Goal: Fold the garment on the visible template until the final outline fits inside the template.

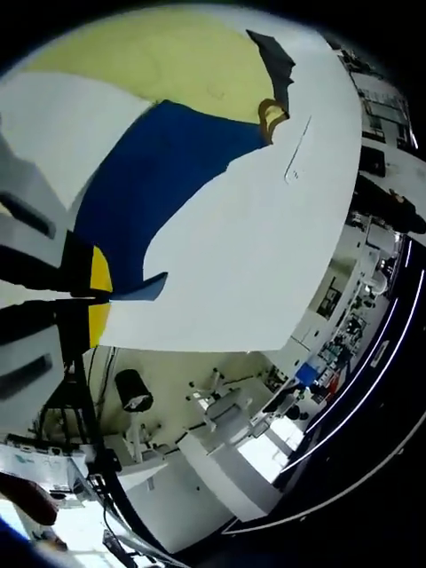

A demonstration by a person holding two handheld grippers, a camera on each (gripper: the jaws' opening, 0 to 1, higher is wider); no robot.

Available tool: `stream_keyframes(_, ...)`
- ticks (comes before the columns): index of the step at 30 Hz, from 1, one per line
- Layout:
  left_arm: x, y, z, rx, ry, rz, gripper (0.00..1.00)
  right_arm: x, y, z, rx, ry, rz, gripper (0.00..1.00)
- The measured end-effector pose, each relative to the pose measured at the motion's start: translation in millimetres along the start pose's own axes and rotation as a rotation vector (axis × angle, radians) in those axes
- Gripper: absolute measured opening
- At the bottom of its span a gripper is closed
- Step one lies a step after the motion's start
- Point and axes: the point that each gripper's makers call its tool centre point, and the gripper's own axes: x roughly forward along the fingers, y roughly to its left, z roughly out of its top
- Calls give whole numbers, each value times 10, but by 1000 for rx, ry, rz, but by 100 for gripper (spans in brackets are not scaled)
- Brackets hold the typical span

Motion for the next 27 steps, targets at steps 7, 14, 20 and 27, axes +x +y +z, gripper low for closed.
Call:
stream_keyframes(7,3,-3,9,-1,-6,-3,95,-36,-65,-295,72,95,-5,0)
stream_keyframes(14,-2,-16,-5,-1,-6,-8,95,-71,-39,-557,64,164,3,0)
stream_keyframes(20,-3,-16,10,4,-9,-10,95,-52,43,-690,78,201,31,0)
stream_keyframes(27,-16,-6,22,7,-14,-7,96,-60,54,-703,96,212,37,0)
